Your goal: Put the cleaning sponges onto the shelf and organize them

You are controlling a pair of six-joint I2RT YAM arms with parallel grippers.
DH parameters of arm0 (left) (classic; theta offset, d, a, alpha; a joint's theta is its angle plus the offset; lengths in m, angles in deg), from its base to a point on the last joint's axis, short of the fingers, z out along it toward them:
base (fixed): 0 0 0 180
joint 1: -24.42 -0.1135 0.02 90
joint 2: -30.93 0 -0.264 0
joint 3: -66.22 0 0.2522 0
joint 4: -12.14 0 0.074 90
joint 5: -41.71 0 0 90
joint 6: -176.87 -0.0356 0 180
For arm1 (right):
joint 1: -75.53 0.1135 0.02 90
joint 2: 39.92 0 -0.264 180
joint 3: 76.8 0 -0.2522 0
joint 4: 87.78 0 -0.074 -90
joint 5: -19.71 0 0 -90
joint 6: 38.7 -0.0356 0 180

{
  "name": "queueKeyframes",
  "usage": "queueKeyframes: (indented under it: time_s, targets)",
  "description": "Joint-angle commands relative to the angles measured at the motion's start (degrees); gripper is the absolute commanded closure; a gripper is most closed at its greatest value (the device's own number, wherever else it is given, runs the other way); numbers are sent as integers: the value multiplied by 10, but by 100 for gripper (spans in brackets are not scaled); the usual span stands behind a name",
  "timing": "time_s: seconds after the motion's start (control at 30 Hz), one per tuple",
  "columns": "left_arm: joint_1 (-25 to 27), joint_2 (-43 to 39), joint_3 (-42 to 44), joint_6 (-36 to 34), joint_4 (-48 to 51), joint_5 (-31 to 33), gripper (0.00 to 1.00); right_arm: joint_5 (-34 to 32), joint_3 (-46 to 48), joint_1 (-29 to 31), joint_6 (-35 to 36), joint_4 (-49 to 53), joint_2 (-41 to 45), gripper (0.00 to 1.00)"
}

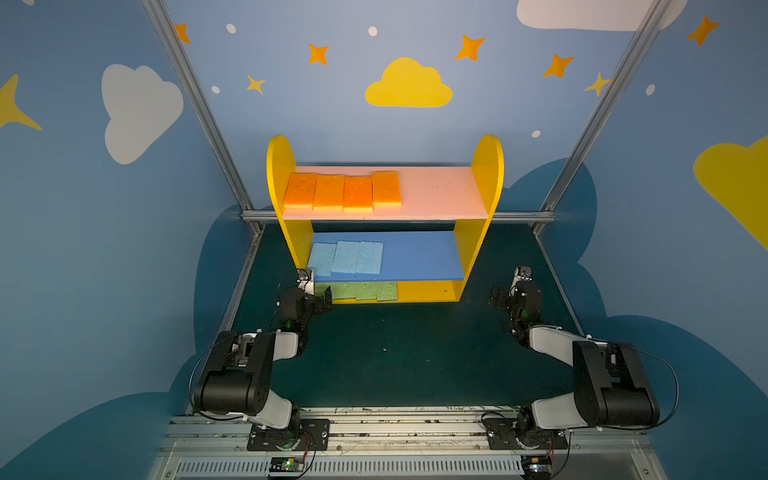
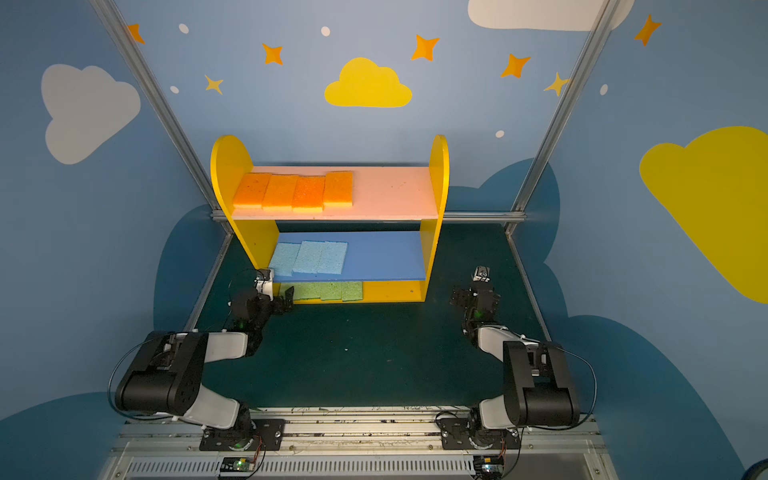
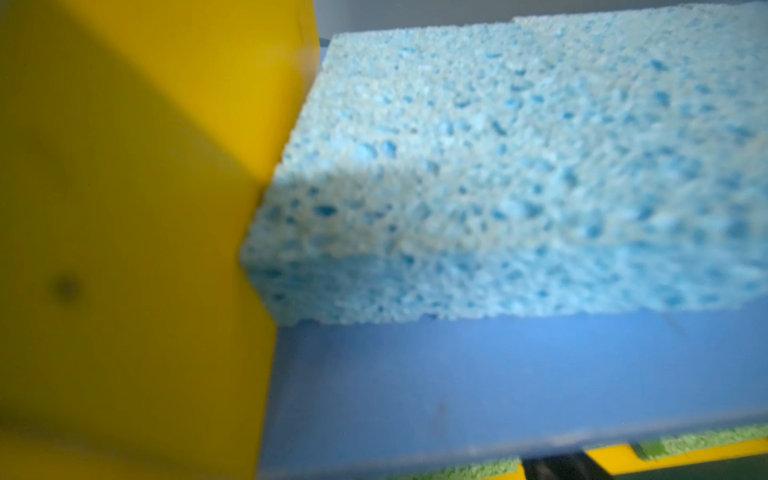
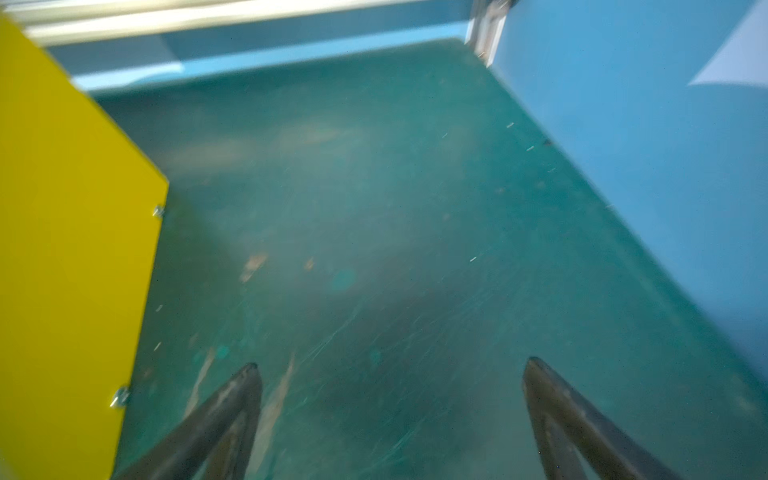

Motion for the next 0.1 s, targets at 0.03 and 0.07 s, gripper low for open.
queueKeyframes:
  time_s: [0.03,0.07]
  targets:
    - [-15,-1,-3,24,22,16,0,8,-6,1,-7,19,-4,4]
    - [-15,-1,-3,24,21,16,0,8,-6,1,-8,18,-2,3]
